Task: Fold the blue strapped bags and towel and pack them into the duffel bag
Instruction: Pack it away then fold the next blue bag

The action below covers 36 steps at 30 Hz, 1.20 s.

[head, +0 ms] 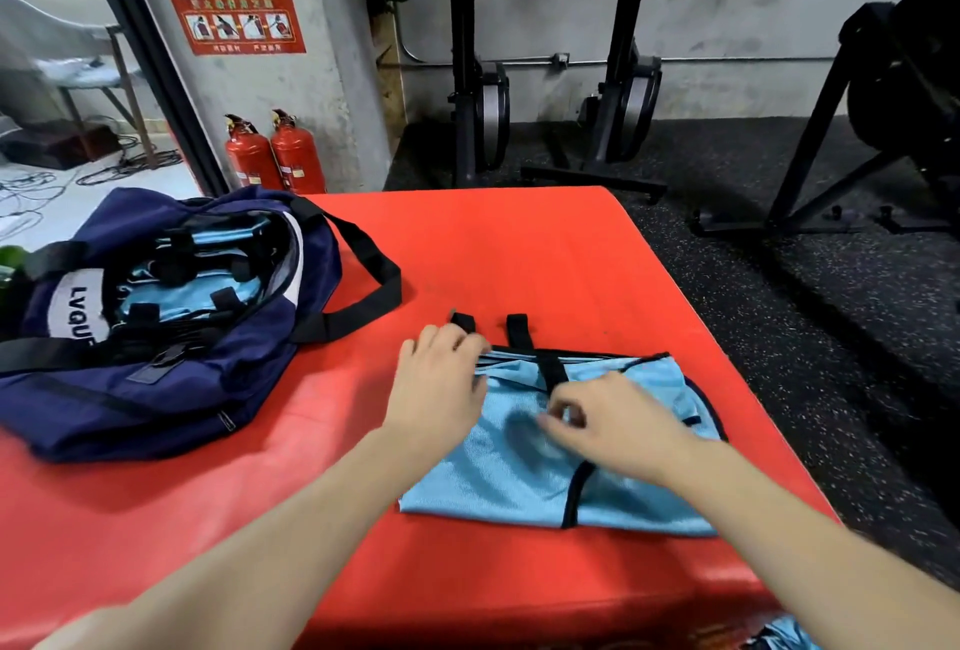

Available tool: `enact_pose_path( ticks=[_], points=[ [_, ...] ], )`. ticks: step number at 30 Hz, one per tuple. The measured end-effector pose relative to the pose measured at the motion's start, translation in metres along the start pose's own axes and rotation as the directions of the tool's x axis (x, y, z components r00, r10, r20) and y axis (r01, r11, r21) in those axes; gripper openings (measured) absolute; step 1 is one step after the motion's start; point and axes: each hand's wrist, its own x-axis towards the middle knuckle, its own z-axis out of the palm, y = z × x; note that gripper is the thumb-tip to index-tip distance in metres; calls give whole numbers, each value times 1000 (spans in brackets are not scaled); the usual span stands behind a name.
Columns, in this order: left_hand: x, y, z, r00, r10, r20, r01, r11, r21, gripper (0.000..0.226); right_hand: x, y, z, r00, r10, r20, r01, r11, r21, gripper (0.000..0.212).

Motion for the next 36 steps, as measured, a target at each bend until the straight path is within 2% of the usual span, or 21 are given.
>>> enact_pose_path(
  ticks=[3,7,9,12,16,20,23,25,27,30,33,36],
  points=[
    [-14,24,0,981,-35,190,74,976,-206,15,3,-21,17,999,33,-3,-33,994,-103,30],
    [-27,25,15,980,16,200,6,994,-105,20,12,-24,19,988,140,-71,-151,971,-185,46],
    [-27,25,17,974,-25,224,44,996,-79,22,15,-22,21,980,156,-120,-175,970,-168,54],
    [-27,28,19,957,-105,272,127,990,-64,24,27,-16,27,980,78,-182,-108,981,-160,65],
    [-25,24,22,972,-112,206,115,993,-3,33,43,-9,31,977,78,-201,-92,994,-64,61],
    [-18,12,21,999,-5,40,-1,991,131,36,49,-5,38,976,92,-199,-114,988,-102,57],
    [-2,-5,14,998,38,45,-47,974,221,32,48,-3,43,979,92,-182,-116,985,-127,60],
    [13,-22,7,999,40,0,-39,963,266,37,45,-2,46,983,89,-160,-110,986,-128,62],
    [27,-40,0,995,2,-100,20,976,219,34,44,0,50,985,78,-155,-99,986,-136,66],
    [34,-51,-3,970,-82,-227,94,995,41,27,44,0,52,983,64,-170,-90,984,-151,76],
    [29,-39,-1,977,-105,-184,71,981,-180,12,45,-1,53,983,66,-170,-92,984,-150,77],
    [20,-24,9,997,5,-77,-23,973,-232,8,45,0,52,980,64,-190,-86,990,-112,67]
  ],
)
